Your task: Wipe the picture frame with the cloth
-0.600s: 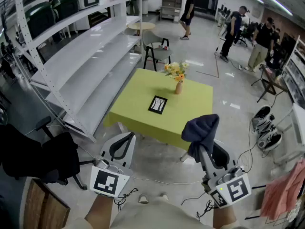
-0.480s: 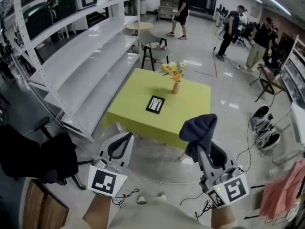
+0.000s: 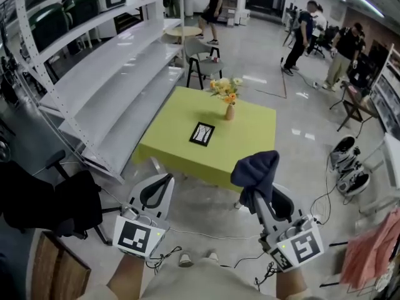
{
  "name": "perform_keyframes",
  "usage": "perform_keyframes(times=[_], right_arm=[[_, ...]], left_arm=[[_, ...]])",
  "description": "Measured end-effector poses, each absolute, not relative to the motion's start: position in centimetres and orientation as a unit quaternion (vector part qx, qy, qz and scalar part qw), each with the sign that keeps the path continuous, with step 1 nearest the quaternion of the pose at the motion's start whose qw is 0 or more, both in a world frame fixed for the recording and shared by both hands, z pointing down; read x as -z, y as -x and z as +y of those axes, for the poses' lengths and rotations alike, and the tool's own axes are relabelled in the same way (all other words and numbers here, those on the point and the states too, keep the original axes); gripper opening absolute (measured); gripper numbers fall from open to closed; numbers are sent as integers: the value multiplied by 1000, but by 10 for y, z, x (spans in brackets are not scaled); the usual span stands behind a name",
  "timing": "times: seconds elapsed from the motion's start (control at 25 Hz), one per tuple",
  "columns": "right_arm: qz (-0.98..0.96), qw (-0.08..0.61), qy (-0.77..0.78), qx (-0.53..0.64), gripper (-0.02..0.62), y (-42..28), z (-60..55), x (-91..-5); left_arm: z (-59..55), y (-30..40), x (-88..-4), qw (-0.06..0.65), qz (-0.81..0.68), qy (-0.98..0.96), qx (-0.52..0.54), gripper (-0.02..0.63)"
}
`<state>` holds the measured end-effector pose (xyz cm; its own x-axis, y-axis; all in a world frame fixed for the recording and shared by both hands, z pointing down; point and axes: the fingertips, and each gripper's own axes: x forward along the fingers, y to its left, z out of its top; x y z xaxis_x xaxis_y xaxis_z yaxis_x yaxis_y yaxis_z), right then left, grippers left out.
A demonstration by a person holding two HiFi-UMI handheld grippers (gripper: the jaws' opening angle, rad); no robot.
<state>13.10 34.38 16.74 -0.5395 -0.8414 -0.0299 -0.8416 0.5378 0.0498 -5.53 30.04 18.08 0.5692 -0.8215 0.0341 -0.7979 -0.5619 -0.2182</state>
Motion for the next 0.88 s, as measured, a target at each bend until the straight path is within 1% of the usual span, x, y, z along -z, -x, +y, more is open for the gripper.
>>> perform_keyframes(times=[0.4,0.48,0.56,0.64,0.76,0.88], right_arm=[[890,-8,456,-11,105,-161,330,-191],[891,-12,453,-10,104,-166,325,-194],[893,-11,449,-8,105,-168,320,-197],[896,-6,443,-3,106,-168,314,-199],[897,-13,442,-5,106,-167,302,-204],[894,-22,447,-4,107,-163,285,-210]], left_arm=[[295,19,-188,88,466,876,86,6],[295,12,-187,108,467,872,93,6],[297,2,-185,154,463,866,114,6],[298,-9,-186,178,453,864,128,7],[293,-14,-190,189,448,864,135,8],[279,-6,-193,169,454,868,114,8]])
